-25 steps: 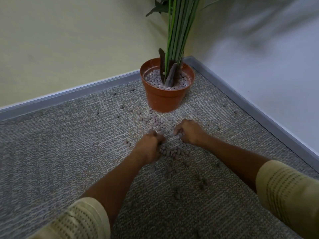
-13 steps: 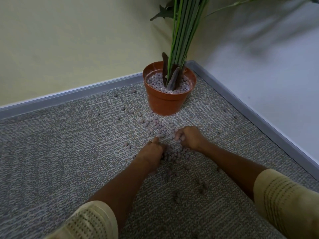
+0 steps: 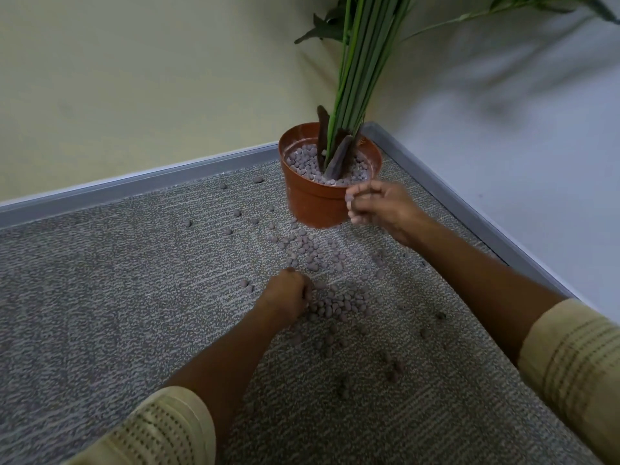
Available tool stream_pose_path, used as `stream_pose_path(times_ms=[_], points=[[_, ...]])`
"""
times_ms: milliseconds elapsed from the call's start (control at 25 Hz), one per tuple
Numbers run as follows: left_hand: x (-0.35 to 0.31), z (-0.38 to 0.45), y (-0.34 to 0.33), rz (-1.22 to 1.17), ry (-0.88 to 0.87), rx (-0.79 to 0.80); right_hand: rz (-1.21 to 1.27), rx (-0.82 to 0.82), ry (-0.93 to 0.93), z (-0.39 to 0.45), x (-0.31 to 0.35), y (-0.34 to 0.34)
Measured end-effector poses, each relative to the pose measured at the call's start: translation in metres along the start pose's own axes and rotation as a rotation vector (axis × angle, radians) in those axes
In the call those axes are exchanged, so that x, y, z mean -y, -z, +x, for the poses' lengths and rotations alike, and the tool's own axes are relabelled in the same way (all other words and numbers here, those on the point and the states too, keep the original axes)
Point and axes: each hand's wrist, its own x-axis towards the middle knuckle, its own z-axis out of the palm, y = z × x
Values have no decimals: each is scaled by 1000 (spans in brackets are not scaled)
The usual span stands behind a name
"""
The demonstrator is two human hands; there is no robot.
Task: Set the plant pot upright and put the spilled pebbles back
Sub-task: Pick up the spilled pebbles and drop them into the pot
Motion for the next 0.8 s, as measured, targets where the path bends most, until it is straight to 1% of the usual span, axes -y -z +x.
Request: stream_pose_path(times_ms=[80,160,200,280,320,400,440,520,600,680,800], points=[[1,-1,4,-102,34,-38,5,-58,65,11,14,-1],[4,0,6,-305,120,-72,-9,-124,80,20,18,-3],[5,1,8,-457,188,-86,14,-149,66,22,18,-4],[6,1,12,-845,336,-92,109,-172,21,25,17,-4],[4,0,14,-1045,381,-81,165,-182,-1,25,17,-4],[0,3,26,-1368,401,-56,262,-205,-31,25,17,-4],[-1,7,37,-1475,383,-38,293,-216,-38,25,17,-4],[-4,23,67,-1589,300,-5,297,-234,-29,23,18,-3],[-9,40,103,-1625,197,-9,246,-246,-3,18,16,0],[-16,54,128,-1611,144,-83,188,-237,12,9,10,5],[-27,71,139,-1543,136,-214,113,-176,2,-3,-5,12]])
